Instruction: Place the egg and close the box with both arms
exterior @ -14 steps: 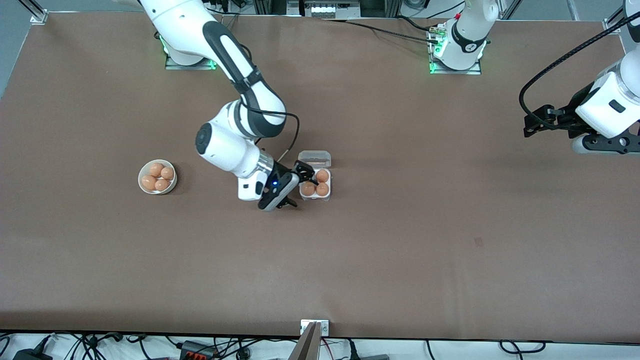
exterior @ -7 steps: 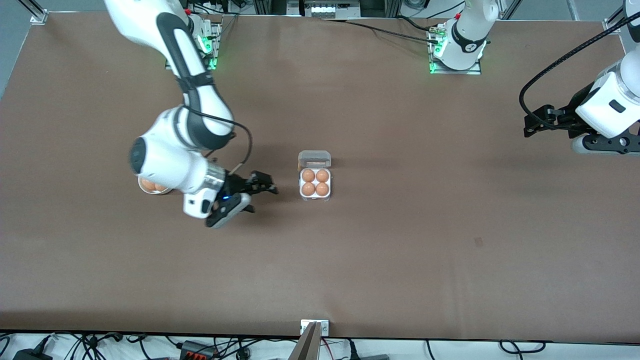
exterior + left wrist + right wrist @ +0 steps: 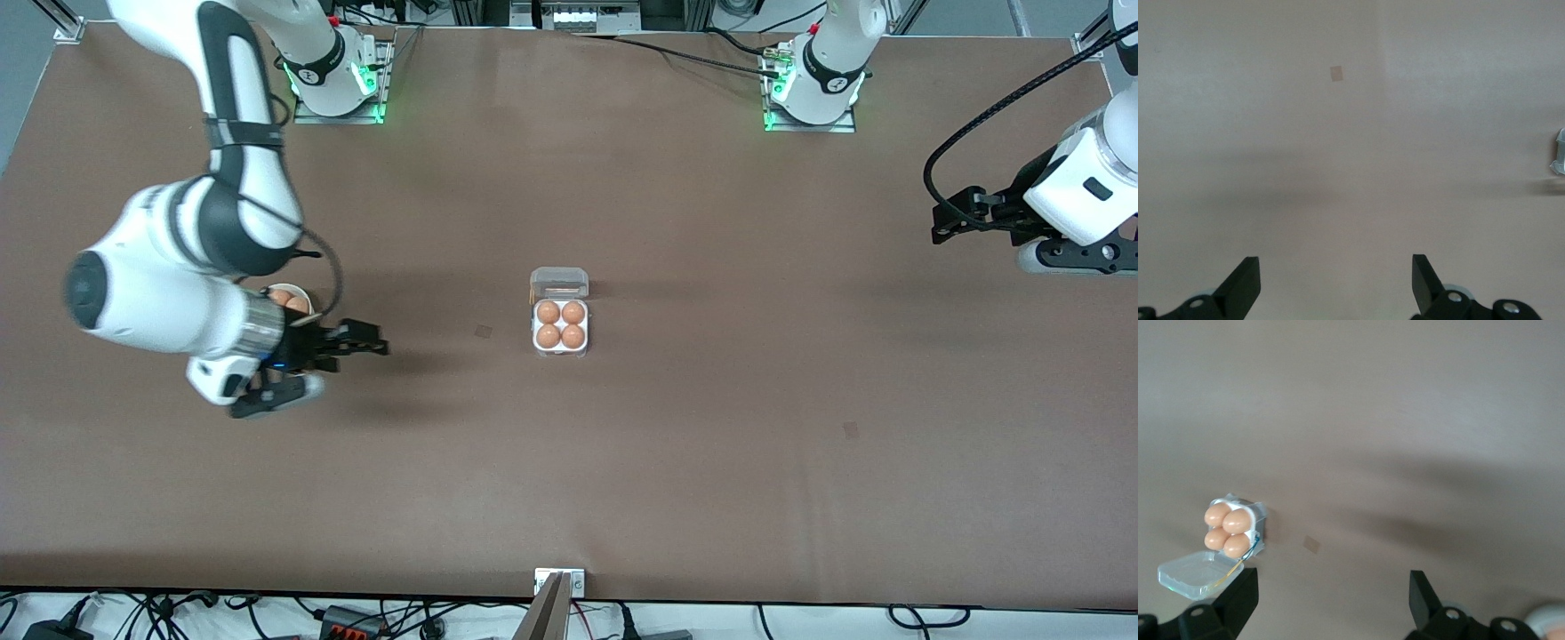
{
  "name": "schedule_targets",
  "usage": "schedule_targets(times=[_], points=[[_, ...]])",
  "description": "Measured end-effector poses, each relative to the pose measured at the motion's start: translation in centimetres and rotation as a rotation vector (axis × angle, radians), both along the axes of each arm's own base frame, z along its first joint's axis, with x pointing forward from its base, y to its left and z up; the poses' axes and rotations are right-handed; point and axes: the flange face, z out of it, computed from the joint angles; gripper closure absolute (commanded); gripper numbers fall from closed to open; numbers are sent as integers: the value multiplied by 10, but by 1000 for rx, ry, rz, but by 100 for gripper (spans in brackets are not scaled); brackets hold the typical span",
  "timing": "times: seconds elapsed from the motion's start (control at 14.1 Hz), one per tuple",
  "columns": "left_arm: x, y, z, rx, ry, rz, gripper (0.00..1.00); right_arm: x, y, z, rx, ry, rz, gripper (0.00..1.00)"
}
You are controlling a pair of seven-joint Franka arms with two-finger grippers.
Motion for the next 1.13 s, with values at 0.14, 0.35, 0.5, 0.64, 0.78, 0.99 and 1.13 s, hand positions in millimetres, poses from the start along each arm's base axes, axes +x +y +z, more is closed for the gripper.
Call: schedule_targets(times=[0.14, 0.35, 0.5, 0.64, 0.78, 0.99, 1.13], points=[[0, 0, 0, 0, 0, 0, 0, 0, -24, 14, -37, 62, -111, 0], [0, 0, 0, 0, 0, 0, 0, 0, -55, 26, -93, 84, -189, 0], [0, 0, 0, 0, 0, 0, 0, 2, -70, 35, -112, 82, -223, 0], [0, 0, 0, 0, 0, 0, 0, 3, -92, 49, -165, 89, -262, 0], [0, 0, 0, 0, 0, 0, 0, -1, -109, 72, -234, 83, -253, 0], [0, 0, 0, 0, 0, 0, 0, -15, -125, 117, -325, 32, -211, 0], [0, 0, 0, 0, 1, 0, 0, -23, -138, 139, -344, 2, -205, 0]])
